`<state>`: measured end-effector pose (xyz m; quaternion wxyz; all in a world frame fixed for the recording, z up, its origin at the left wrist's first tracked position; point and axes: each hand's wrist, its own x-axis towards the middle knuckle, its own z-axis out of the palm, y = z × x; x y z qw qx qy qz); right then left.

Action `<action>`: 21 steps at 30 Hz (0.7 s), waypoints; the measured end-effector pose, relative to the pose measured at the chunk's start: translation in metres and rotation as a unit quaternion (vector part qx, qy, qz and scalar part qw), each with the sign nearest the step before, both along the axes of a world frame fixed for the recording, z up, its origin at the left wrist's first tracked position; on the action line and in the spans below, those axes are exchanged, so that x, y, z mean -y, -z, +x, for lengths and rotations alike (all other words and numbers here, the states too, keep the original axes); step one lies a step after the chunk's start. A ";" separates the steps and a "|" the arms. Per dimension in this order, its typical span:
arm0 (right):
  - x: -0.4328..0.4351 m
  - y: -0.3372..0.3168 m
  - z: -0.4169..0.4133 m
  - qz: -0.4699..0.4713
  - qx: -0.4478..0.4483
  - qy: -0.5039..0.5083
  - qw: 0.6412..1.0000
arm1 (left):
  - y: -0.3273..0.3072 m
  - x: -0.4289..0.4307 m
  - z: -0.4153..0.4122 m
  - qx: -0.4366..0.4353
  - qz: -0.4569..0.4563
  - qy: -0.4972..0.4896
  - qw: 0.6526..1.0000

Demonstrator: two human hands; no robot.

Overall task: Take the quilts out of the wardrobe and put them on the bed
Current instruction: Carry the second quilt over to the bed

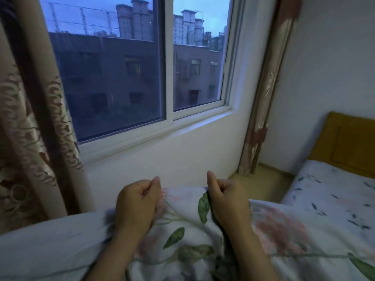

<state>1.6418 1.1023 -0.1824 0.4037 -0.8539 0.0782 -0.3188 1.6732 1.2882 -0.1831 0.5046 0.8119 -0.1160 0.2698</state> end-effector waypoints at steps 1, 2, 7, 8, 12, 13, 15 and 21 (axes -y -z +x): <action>0.001 -0.003 0.012 0.003 0.000 0.013 1.000 | -0.004 0.003 0.018 0.000 0.003 0.019 1.000; 0.002 -0.006 0.022 0.010 -0.001 0.022 1.000 | -0.008 0.005 0.034 0.000 0.003 0.035 0.999; 0.009 -0.020 0.077 0.030 0.026 0.104 0.994 | -0.027 0.023 0.118 0.012 0.008 0.126 0.992; 0.012 -0.019 0.085 0.025 0.026 0.121 0.992 | -0.027 0.027 0.130 0.012 0.004 0.140 0.990; 0.026 -0.008 0.113 0.010 -0.004 0.156 0.988 | -0.012 0.047 0.170 -0.015 0.001 0.181 0.983; 0.033 -0.004 0.121 0.013 -0.009 0.166 0.986 | -0.008 0.056 0.182 -0.022 0.004 0.191 0.981; 0.048 0.002 0.136 0.012 -0.013 0.190 0.982 | -0.001 0.075 0.204 -0.034 0.009 0.214 0.976; 0.108 0.007 0.183 -0.004 -0.016 0.241 0.970 | 0.008 0.148 0.265 -0.047 0.013 0.256 0.965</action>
